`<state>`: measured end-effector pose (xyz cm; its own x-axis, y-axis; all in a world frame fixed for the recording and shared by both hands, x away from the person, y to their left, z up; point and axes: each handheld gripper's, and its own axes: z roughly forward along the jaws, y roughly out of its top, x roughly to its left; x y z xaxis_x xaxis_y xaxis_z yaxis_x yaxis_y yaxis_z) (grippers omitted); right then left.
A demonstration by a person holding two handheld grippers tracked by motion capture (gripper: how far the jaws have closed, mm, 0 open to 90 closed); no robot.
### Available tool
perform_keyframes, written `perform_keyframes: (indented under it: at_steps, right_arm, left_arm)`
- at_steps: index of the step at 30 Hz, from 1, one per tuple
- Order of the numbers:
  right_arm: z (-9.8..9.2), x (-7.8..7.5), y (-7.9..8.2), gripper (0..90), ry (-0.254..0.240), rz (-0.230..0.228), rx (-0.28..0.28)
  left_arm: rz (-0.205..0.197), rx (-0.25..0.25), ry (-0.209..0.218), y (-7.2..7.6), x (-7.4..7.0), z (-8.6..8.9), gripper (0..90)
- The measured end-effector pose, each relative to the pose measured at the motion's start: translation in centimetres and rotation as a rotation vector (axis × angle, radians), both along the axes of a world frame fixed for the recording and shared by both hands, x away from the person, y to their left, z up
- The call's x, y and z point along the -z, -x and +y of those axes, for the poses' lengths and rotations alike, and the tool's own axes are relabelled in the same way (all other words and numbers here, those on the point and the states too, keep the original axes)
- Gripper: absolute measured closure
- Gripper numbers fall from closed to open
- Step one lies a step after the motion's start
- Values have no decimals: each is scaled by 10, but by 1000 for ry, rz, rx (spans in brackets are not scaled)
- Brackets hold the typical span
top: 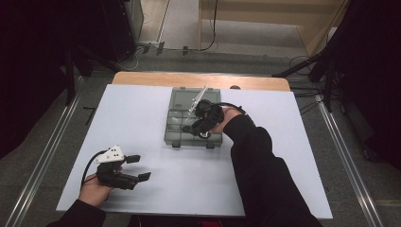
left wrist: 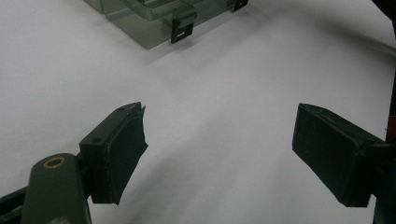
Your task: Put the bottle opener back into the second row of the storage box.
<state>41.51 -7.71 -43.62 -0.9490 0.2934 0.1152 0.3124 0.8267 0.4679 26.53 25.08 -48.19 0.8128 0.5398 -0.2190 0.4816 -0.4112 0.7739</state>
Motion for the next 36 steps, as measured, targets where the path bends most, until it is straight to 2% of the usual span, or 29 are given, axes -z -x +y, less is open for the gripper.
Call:
perform_keyframes:
  at_steps: [1,4,6,7,8,10,11,13,14,18,19,20,24,27,30,31,36]
  right_arm:
    - [1,2,-1,657,0,-11,-25]
    - [2,6,-1,656,3,-26,-50]
    - [3,8,-2,654,4,-34,-54]
    - [4,8,-2,649,11,-23,-46]
    - [5,9,-2,633,23,-28,-46]
    - [5,8,-1,556,5,-34,-28]
    - [5,8,-1,556,5,-34,-28]
    - [2,6,0,509,-19,-5,0]
    - [1,5,3,438,-34,14,28]
    - [-4,6,8,366,-63,27,71]
    - [-7,7,11,299,-82,39,102]
    - [-8,7,14,273,-90,44,126]
    - [-13,7,21,241,-87,30,156]
    - [-21,5,29,242,-134,52,215]
    - [-24,4,34,241,-156,46,223]
    - [-27,3,39,240,-168,54,241]
    - [-36,8,51,241,-165,55,260]
  left_arm:
    - [0,2,0,0,0,0,173]
    - [2,2,-1,0,0,0,173]
    - [1,2,-1,0,0,0,173]
    - [-1,4,-5,0,0,0,173]
    - [0,3,-5,0,1,0,173]
    - [0,-1,-5,0,1,1,173]
    - [0,-1,-5,0,1,1,173]
    - [-2,-4,-8,0,0,1,173]
    - [-1,-5,-8,0,0,1,173]
    - [-3,-5,-9,1,0,2,173]
    - [-1,-10,-8,1,1,2,173]
    - [-3,-13,-11,1,1,3,173]
    - [-2,-15,-13,2,1,3,173]
    - [-1,-14,-13,2,1,4,173]
    - [-3,-18,-17,2,0,4,173]
    - [-8,-21,-14,2,0,4,173]
    - [-4,-28,-18,1,1,4,173]
